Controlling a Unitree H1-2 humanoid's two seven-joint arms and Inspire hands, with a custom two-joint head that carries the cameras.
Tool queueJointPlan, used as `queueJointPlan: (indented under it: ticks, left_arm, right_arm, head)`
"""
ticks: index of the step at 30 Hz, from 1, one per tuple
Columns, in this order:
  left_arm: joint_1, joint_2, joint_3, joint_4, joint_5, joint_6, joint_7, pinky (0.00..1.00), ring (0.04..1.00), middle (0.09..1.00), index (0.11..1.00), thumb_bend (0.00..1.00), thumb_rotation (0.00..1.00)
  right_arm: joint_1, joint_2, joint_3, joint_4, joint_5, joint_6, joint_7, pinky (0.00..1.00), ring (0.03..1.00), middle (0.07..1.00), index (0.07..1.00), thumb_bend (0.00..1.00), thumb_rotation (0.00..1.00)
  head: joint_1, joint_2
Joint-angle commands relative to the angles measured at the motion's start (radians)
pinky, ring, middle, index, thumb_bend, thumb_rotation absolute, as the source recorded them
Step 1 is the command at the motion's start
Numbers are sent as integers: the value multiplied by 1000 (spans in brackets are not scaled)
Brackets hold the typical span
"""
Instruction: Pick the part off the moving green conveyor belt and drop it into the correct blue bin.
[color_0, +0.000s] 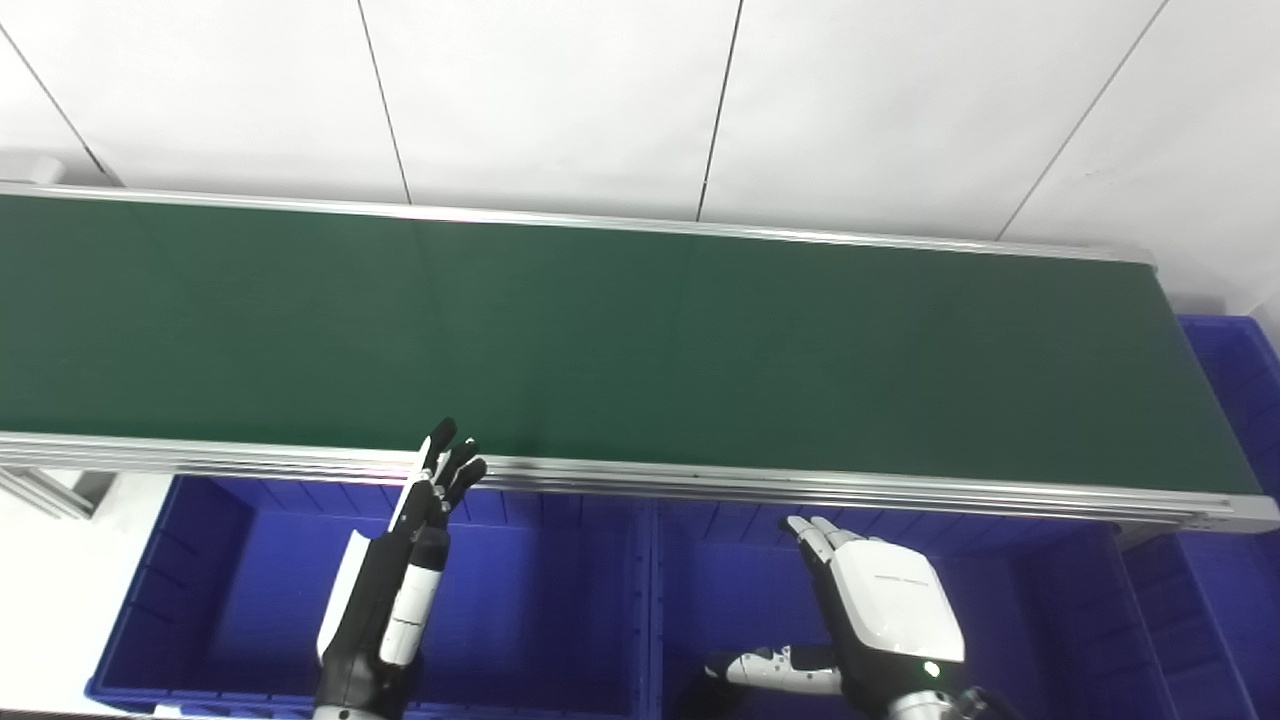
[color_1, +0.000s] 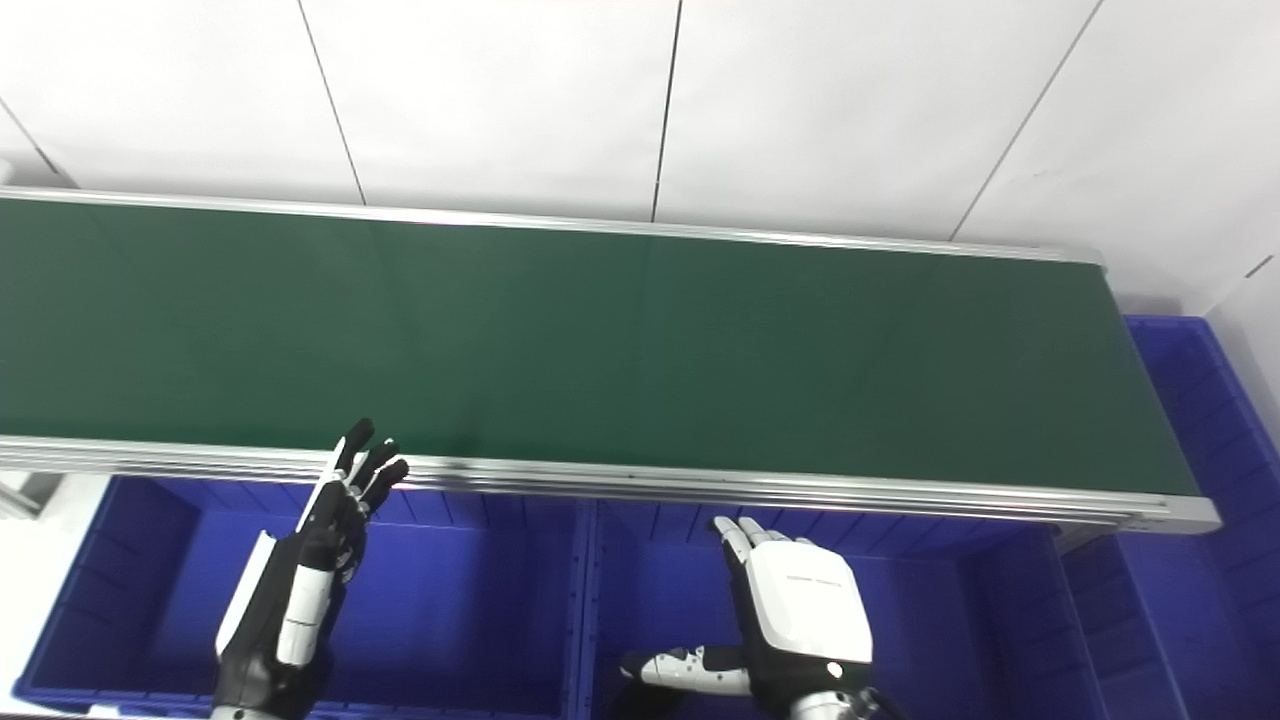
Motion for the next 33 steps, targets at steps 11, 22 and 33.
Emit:
queueJointPlan:
  ticks: [11, 22, 33]
  left_arm:
    - [29, -28, -19, 14, 52, -99, 24, 897, 871, 911, 1000, 599, 958]
    - [22, -26, -1, 68, 80, -167, 44, 869, 861, 894, 1000, 579, 953]
    - [13, -20, 16, 48, 80, -140, 39, 893, 887, 918, 1000, 609, 947]
  right_arm:
    - [245, 215, 18, -82, 905, -207, -286, 647, 732, 783, 787, 753, 848]
    - [106, 247, -78, 391, 1104, -692, -450, 761, 787, 839, 828, 655, 909]
    - [81, 260, -63, 431, 998, -746, -536, 754, 823, 889, 893, 651, 973]
  head:
    - [114, -69]
    - [112, -139]
    - [66, -96]
